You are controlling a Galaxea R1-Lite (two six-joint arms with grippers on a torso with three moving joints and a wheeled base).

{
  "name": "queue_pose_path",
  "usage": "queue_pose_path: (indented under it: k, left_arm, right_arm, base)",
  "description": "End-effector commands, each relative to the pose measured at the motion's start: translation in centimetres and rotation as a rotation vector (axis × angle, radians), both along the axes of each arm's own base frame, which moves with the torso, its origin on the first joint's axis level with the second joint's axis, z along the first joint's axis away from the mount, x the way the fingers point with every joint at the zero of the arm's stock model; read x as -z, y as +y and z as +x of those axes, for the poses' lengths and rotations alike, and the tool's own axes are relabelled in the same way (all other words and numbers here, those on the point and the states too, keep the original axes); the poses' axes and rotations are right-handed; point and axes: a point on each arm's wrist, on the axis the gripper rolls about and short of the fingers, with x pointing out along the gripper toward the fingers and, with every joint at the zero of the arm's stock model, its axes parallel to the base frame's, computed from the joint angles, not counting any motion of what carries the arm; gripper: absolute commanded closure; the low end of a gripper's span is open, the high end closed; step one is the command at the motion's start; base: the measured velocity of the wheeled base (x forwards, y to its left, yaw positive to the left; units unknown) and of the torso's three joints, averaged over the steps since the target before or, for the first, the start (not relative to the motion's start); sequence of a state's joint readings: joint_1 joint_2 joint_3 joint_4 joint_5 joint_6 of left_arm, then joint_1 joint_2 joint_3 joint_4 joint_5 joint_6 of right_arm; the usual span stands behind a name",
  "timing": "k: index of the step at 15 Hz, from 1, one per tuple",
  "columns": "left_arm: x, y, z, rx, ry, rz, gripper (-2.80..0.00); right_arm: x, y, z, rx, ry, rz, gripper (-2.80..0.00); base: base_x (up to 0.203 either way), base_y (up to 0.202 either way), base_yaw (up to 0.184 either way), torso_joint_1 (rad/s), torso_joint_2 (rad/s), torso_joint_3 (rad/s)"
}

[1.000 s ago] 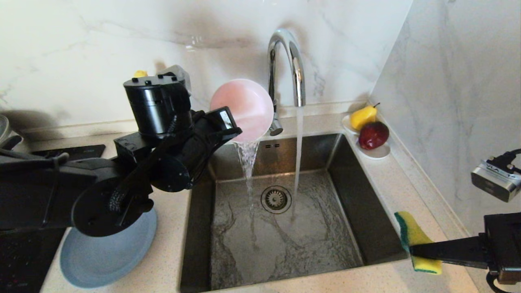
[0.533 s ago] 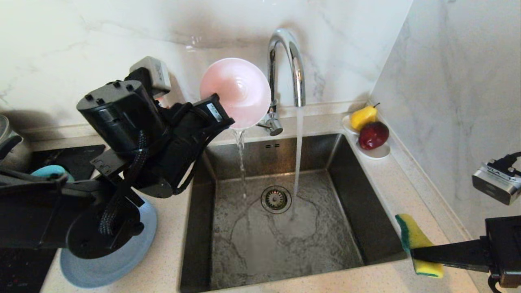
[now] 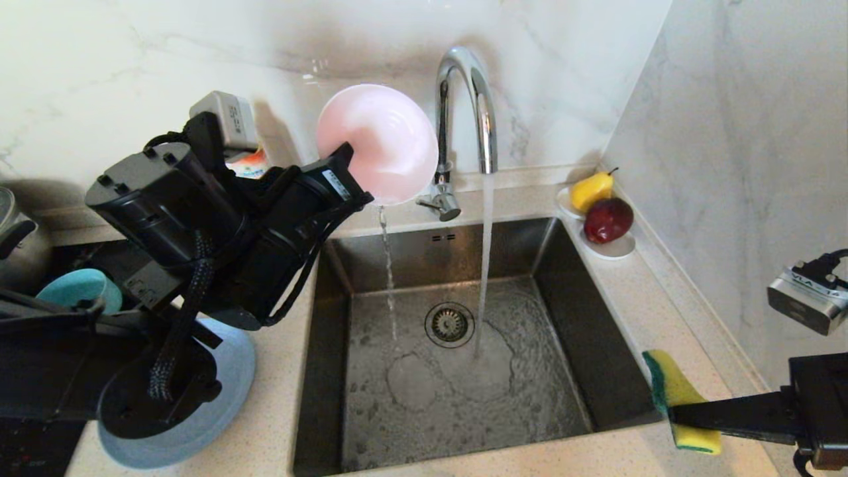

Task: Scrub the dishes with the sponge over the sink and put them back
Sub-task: Wash the bowl

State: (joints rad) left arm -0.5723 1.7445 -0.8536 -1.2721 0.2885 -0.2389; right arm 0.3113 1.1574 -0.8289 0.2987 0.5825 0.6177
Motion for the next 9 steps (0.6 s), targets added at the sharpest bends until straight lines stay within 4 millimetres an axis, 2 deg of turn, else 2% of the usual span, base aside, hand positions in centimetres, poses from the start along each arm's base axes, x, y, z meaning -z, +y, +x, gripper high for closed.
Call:
queue_pose_path:
  k: [1,5,6,9]
  left_arm:
    - [0.7,0.1,0.0,0.001,0.031,0.019,0.0]
    - [3.4,0.0,0.0,0.01,0.258,0.161,0.0]
    - [4.3,0.1,-0.2,0.01,0.361,0.225,0.0]
    - [5.9,1.0,-2.1,0.019,0.666,0.423,0.0]
  right_arm:
    - [-0.1,0.0,-0.1,-0.003,-0.001,0.005,0.0]
    - [-0.7,-0.1,-0.6,-0.005,-0.03,0.017,0.0]
    - [-0.9,-0.1,-0.8,-0.012,-0.034,0.021,0.0]
    - [-1.4,0.1,-1.3,-0.042,-0.049,0.037,0.0]
  base:
    - [0.0,0.0,0.0,0.0,0.0,0.0]
    - [0.0,0.0,0.0,0.0,0.0,0.0]
    - [0.0,0.0,0.0,0.0,0.0,0.0]
    - [0.0,0.0,0.0,0.0,0.0,0.0]
